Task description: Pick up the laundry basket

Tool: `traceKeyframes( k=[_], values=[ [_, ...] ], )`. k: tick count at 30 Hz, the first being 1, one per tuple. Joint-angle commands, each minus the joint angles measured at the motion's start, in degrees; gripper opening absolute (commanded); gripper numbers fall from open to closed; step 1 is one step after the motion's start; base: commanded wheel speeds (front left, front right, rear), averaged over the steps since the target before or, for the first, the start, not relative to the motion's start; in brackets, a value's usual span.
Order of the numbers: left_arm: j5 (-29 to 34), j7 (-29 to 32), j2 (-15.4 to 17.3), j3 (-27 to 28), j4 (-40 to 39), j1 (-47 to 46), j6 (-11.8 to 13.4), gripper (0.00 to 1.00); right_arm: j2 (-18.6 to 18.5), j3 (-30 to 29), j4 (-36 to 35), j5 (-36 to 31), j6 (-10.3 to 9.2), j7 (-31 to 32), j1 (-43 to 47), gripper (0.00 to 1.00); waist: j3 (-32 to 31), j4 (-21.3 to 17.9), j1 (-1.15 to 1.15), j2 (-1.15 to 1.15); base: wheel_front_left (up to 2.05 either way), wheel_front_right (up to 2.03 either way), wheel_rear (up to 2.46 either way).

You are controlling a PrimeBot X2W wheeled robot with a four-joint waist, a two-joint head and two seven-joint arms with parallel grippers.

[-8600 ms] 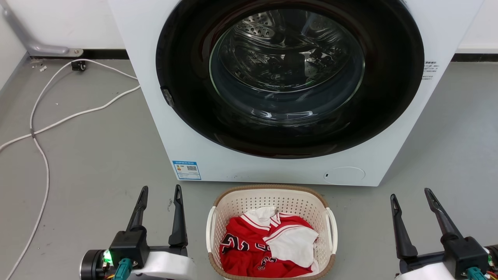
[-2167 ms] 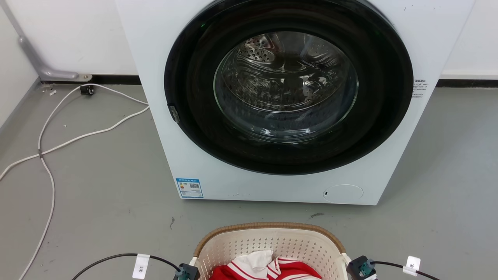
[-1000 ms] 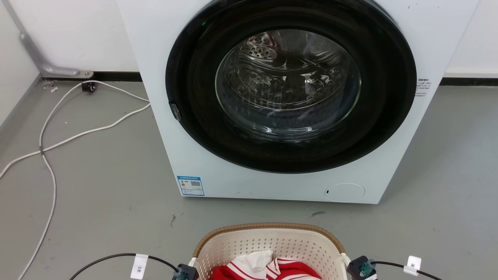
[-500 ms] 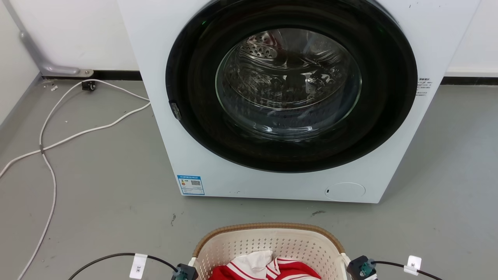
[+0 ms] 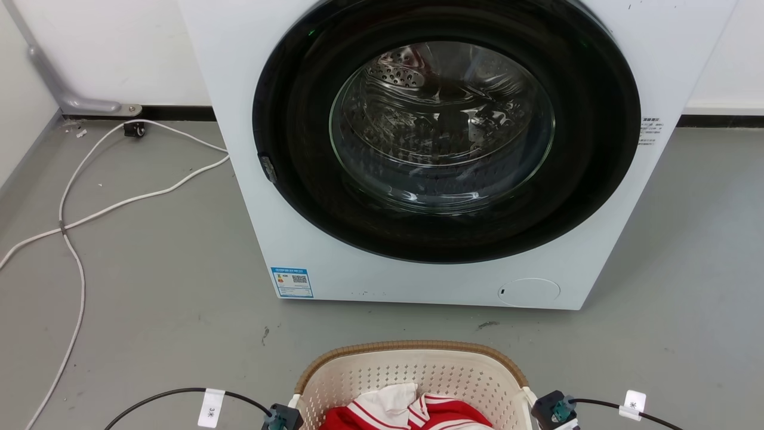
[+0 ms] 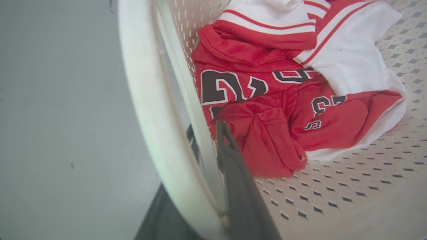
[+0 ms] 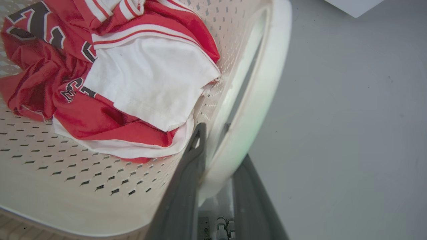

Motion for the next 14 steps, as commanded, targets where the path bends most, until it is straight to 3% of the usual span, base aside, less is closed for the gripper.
traceKeyframes(
  k=[1, 14],
  values=[
    [0.1, -0.7, 0.3, -0.6, -0.2, -1.1, -0.8, 0.00, -1.0, 0.6, 0.3, -0.1, -0.02, -0.1, -0.9, 0.00, 0.0, 0.0, 0.00, 0.00, 0.00, 0.00, 0.00],
    [-1.8, -0.9, 0.2, -2.7, 0.1, -1.4, -0.8, 0.00, -1.2, 2.3, 0.4, 1.3, -0.02, 0.0, -0.9, 0.00, 0.0, 0.2, 0.00, 0.00, 0.00, 0.00, 0.00]
  ],
)
